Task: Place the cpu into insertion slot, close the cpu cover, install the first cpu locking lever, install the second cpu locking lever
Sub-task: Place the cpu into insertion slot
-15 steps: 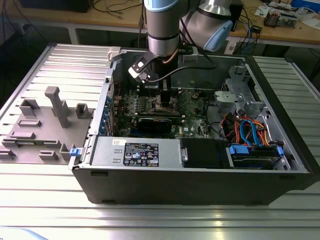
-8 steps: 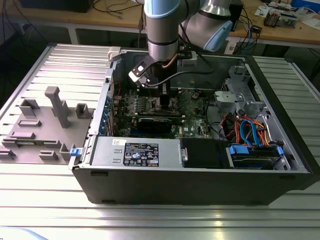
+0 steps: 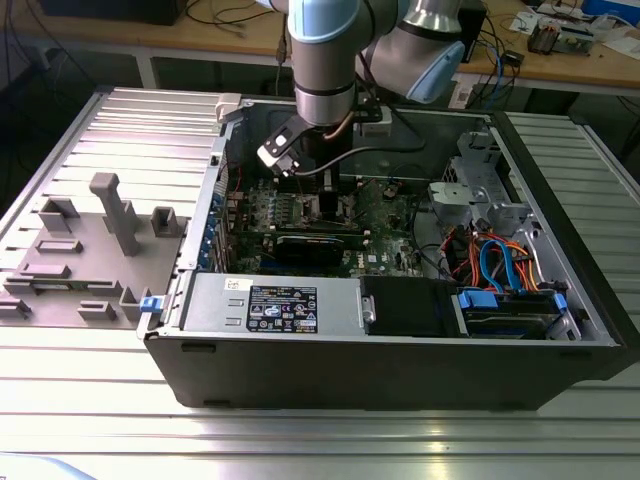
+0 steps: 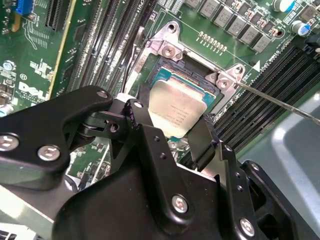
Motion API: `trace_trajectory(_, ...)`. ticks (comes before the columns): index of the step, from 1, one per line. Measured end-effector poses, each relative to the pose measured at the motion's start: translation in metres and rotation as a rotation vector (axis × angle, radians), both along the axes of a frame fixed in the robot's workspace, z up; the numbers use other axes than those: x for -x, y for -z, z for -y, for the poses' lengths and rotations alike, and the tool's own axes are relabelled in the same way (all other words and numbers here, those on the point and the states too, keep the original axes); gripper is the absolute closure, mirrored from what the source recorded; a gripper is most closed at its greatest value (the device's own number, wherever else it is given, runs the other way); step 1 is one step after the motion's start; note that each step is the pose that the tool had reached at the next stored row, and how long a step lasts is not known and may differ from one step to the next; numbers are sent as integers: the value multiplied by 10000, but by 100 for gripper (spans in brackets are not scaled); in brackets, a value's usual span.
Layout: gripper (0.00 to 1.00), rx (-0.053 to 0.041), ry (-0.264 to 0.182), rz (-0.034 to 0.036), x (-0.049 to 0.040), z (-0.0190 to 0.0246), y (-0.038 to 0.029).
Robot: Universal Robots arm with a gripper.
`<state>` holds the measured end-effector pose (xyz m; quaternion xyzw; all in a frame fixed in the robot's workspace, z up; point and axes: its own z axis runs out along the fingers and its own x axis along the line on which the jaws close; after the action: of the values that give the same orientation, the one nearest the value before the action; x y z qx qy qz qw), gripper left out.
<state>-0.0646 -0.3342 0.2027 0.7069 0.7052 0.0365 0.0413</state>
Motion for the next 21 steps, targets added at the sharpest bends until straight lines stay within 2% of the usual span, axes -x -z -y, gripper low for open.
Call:
trace_trajectory(8, 46, 7, 34, -2, 7, -2, 62)
trace_trajectory(16, 46, 1, 40, 1, 7, -3, 70)
trace_trajectory(17, 45, -13, 41, 8, 6, -5, 74)
trace_trajectory(18, 38, -5, 42, 5, 7, -4, 73)
trace_trajectory(21, 38, 1, 43, 1, 8, -3, 71)
